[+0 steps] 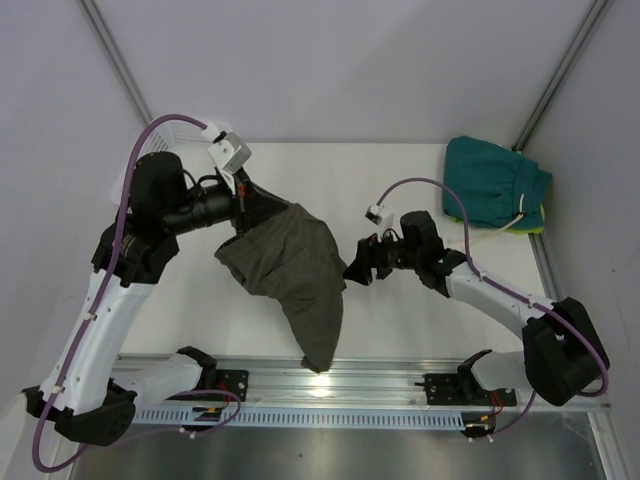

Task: Fold and stack the shorts
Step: Flatten the shorts out

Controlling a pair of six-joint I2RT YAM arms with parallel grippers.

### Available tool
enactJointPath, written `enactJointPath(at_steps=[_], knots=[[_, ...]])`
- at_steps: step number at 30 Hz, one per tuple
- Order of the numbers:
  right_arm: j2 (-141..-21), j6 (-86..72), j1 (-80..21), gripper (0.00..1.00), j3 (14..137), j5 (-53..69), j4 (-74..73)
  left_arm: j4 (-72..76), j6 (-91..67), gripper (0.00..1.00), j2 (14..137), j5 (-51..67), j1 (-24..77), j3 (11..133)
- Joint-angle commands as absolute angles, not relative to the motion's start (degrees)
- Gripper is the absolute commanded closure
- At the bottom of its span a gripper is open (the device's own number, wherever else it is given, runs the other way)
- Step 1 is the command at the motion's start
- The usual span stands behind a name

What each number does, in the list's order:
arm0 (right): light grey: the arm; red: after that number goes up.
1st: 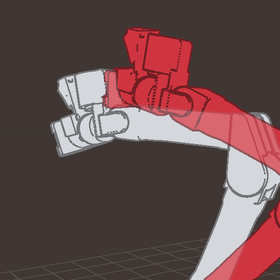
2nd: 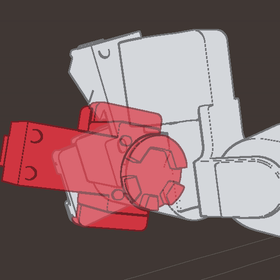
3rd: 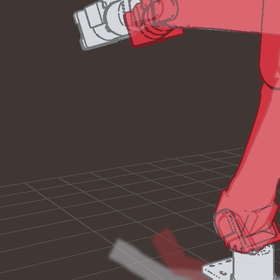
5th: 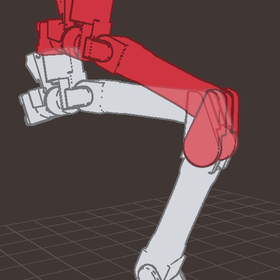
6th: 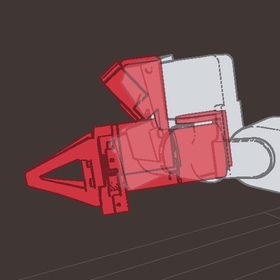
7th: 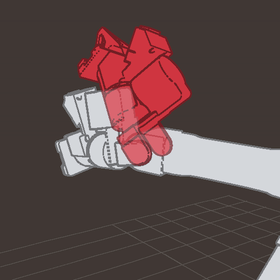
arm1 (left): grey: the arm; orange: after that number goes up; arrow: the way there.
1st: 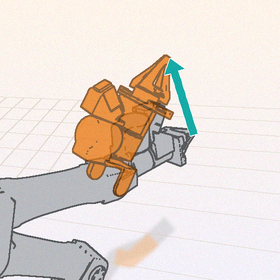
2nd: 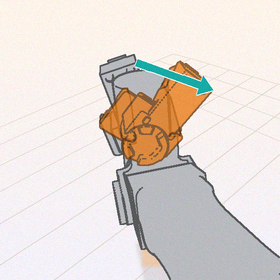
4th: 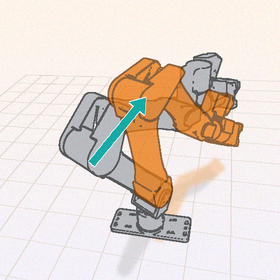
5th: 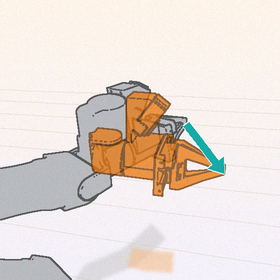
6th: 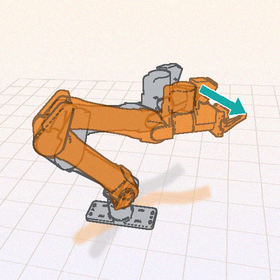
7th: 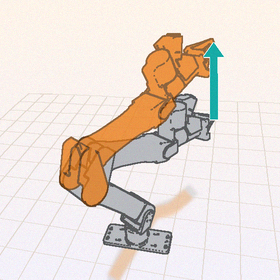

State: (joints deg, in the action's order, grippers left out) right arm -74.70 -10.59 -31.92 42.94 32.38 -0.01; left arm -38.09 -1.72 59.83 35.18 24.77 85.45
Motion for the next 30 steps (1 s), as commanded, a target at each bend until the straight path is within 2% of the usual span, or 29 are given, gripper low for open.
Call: enactJointPath(at_steps=[1,8,11,13,14,16,17,19,20,26,30], knots=[[-76.9,-6.4,-32.3,0.28,45.4,32.3,6.0,-34.3,-3.2,1.00,58.6,36.9,24.3,85.9],[-81.3,-8.0,-32.3,0.21,45.8,41.3,15.6,-33.6,-3.2,1.00,59.0,36.8,24.3,85.5],[-82.9,-8.6,-33.0,0.23,45.0,46.4,19.0,-33.4,-2.8,1.00,59.9,36.6,24.3,85.5],[-84.8,-9.1,-33.4,0.34,44.6,47.2,20.0,-33.1,-2.7,1.00,60.3,36.4,24.3,85.9],[-85.5,-10.1,-33.7,0.44,44.1,48.0,21.7,-32.6,-2.7,1.00,60.4,36.1,24.2,85.6],[-86.2,-11.8,-34.3,0.57,43.2,48.5,23.4,-32.3,-2.9,1.00,60.6,35.6,23.8,85.7],[-86.0,-13.1,-34.5,0.73,42.7,48.4,23.6,-32.9,-3.1,1.00,61.3,35.2,23.4,86.2],[-83.9,-13.2,-35.2,0.88,42.3,47.0,20.9,-33.7,-3.4,1.00,61.9,34.1,22.3,87.7],[-82.7,-12.6,-35.4,1.00,42.0,44.2,19.1,-34.4,-3.6,1.00,62.3,33.6,22.0,88.0],[-74.8,-12.2,-28.9,1.00,45.3,34.4,2.5,-34.0,-7.1,1.00,64.6,27.2,19.3,91.6],[-75.8,-8.2,-22.9,1.00,58.5,28.2,-12.5,-32.3,-9.7,1.00,71.3,27.1,17.2,96.8]])
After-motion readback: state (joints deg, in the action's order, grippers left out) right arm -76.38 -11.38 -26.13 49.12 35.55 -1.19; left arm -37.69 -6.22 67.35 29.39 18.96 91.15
